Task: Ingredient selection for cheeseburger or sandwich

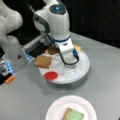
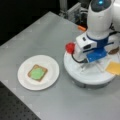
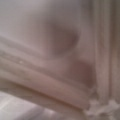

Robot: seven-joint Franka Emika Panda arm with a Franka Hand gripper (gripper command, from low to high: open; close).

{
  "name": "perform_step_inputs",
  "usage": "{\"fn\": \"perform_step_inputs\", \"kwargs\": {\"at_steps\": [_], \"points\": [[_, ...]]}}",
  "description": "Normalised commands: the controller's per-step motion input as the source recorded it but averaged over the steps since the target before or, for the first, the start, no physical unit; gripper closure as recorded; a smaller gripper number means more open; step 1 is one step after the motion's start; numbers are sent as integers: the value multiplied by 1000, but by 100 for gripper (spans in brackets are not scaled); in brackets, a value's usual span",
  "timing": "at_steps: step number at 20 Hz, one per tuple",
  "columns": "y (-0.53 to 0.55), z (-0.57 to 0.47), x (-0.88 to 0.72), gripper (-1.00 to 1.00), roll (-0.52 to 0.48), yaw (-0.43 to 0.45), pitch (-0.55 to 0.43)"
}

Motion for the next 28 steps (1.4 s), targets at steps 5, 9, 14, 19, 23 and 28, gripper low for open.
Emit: {"fn": "perform_step_inputs", "kwargs": {"at_steps": [5, 9, 14, 19, 23, 28], "points": [[275, 304, 33, -100, -50, -100, 41], [191, 316, 111, -100, -74, -29, 77], [100, 238, 226, -100, -39, -45, 144], [-5, 212, 314, -100, 43, -178, 241], [-142, 285, 316, -100, 165, -617, 278], [-191, 211, 326, -100, 302, -556, 233]]}}
